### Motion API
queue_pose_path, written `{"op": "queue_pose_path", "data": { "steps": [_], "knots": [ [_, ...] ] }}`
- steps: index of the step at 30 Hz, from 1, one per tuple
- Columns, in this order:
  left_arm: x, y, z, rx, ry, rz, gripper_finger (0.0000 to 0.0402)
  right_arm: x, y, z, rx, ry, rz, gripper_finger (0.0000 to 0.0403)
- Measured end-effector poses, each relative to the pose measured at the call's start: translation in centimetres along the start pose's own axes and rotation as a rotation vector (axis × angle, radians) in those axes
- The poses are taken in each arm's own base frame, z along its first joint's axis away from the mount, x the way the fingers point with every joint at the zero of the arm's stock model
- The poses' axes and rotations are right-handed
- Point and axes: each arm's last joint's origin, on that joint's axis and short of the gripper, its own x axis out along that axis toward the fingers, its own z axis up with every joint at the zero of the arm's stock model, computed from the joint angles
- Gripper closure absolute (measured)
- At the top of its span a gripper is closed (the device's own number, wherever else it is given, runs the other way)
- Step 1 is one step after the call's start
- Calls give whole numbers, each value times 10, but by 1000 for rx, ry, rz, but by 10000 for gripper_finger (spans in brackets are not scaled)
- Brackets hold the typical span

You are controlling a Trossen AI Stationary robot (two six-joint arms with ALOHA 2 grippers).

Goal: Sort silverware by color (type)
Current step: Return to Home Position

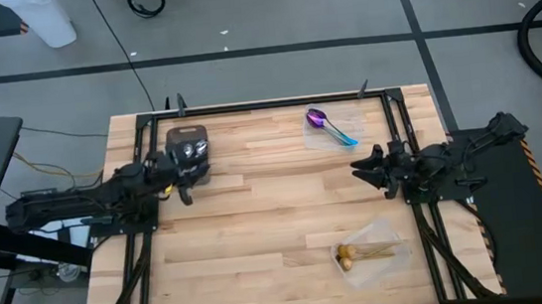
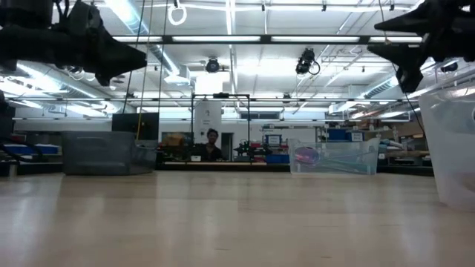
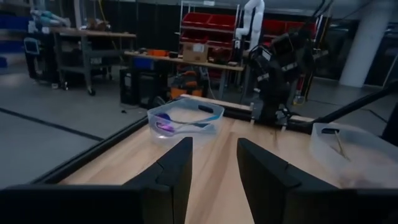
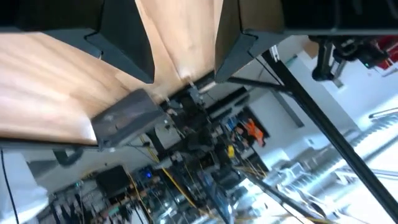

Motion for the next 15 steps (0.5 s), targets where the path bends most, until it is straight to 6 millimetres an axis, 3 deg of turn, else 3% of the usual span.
{"op": "queue_pose_path", "data": {
  "steps": [7, 15],
  "knots": [
    [-7, -2, -2, 120, -69, 27, 267, -2, 11, 23, -59, -88, 20, 224],
    [-16, -2, -12, 135, -156, 65, 267, -1, 7, 15, -206, -13, -18, 225]
  ]
}}
